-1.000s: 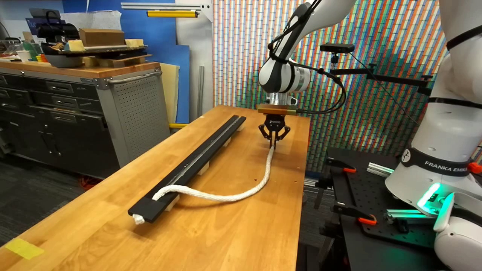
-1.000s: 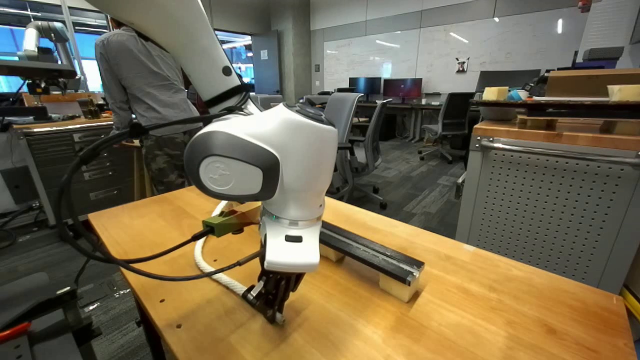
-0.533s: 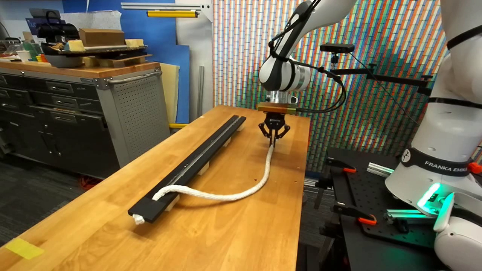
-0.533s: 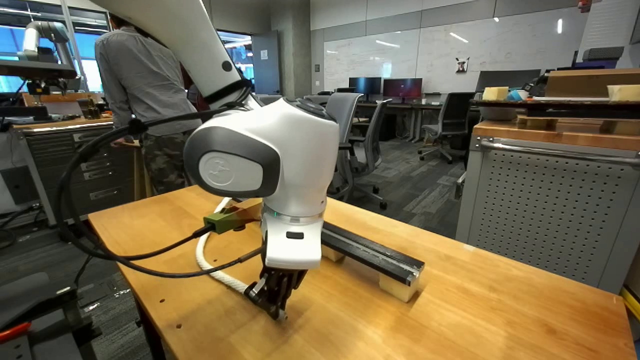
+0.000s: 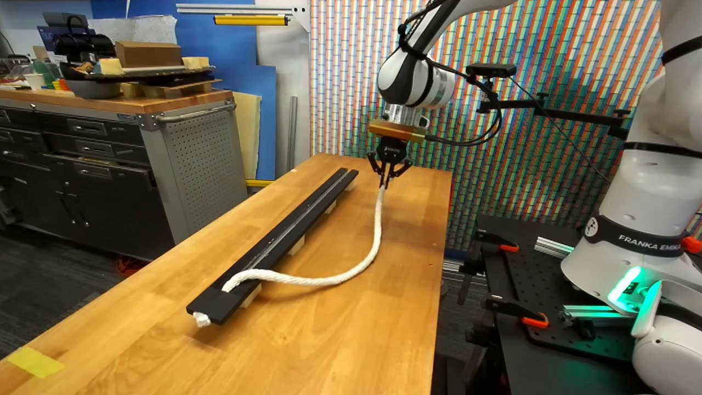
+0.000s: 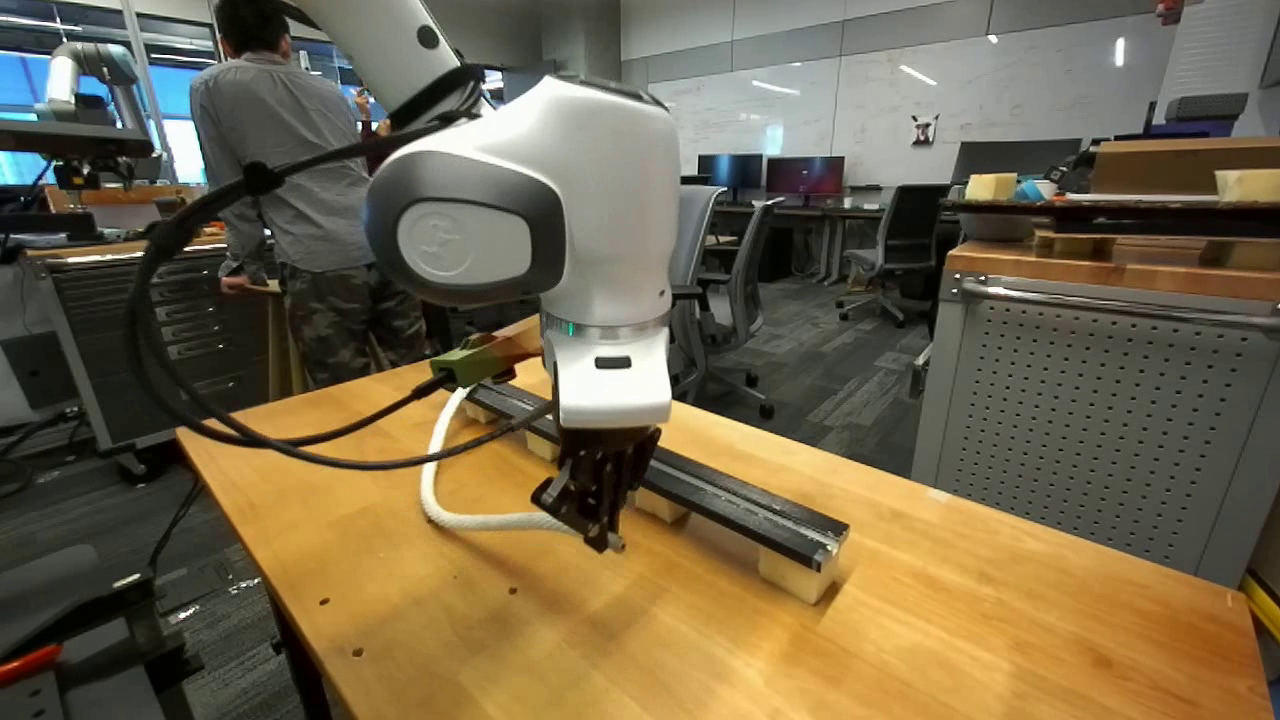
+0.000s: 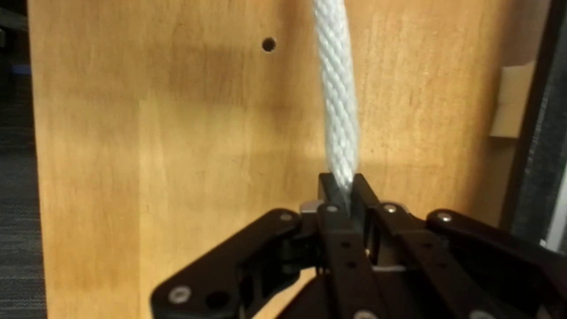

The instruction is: Put the rope in the groove on the black object

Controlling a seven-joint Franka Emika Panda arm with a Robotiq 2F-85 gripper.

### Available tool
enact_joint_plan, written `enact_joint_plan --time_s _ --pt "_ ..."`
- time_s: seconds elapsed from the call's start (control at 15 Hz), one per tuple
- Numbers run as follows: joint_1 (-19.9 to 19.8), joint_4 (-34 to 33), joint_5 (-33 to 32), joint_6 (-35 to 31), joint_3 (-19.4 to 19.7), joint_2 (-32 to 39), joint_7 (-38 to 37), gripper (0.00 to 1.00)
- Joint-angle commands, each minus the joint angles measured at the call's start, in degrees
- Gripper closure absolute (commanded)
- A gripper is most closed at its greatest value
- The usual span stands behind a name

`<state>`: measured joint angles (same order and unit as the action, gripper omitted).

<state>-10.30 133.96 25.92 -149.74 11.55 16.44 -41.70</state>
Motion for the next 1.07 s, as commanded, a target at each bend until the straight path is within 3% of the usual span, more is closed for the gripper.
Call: enact_joint_plan --time_s 0.0,0.27,0.6,1.0 --pt "2.24 0.47 -2.65 -5.02 1.54 -4.14 -5.26 0.97" --pt "4.16 -0.38 -8.73 -11.14 3.31 -6.07 -12.85 0.97" --pt "4.71 -3.79 -16.72 -11.02 5.23 -7.24 -20.96 0.97" --pt "3.80 -9.41 -18.06 -10.73 4.73 -5.38 -24.20 0.97"
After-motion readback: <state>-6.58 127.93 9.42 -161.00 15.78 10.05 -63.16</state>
